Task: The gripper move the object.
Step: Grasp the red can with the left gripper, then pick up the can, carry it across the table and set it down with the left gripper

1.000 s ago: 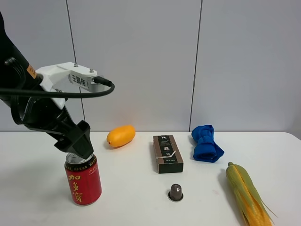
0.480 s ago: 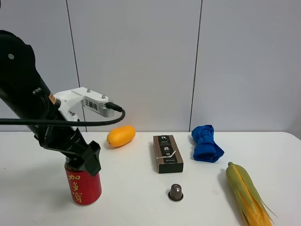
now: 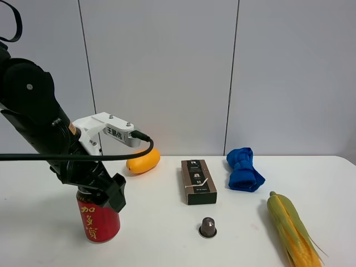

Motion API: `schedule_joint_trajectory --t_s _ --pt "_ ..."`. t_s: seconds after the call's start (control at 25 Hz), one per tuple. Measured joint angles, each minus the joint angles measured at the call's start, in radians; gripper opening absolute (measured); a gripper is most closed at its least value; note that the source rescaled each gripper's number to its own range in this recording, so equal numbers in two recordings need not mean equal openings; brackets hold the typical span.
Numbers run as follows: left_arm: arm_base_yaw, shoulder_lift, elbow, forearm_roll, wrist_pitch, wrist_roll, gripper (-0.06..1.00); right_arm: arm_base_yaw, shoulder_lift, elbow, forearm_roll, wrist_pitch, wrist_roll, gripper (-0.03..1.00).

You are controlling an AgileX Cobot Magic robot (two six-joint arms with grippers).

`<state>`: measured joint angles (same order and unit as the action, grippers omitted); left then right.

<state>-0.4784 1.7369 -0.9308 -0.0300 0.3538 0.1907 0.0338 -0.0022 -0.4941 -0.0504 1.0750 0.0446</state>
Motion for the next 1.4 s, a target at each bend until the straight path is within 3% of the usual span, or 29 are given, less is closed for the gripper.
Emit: schedule_joint_trajectory --t_s 0.88,0.96,1.0,1.08,1.12,1.4 --pt "0.000 0.070 0.000 0.016 -0.046 0.005 0.99 0.000 0.000 0.000 0.000 0.000 0.000 1.00" --pt "0.000 0.070 0.000 0.017 -0.054 0.005 0.82 0.000 0.000 0.000 0.000 0.000 0.000 1.00" --pt "0.000 0.070 0.000 0.018 -0.056 0.006 0.63 0.000 0.000 0.000 0.000 0.000 0.000 1.00" --pt "0.000 0.070 0.000 0.017 -0.057 0.007 0.11 0.000 0.000 0.000 0.000 0.000 0.000 1.00" --pt "0.000 0.070 0.000 0.019 -0.059 0.008 0.00 0.000 0.000 0.000 0.000 0.000 0.000 1.00" --pt "0.000 0.070 0.000 0.019 -0.058 0.008 0.02 0.000 0.000 0.000 0.000 0.000 0.000 1.00"
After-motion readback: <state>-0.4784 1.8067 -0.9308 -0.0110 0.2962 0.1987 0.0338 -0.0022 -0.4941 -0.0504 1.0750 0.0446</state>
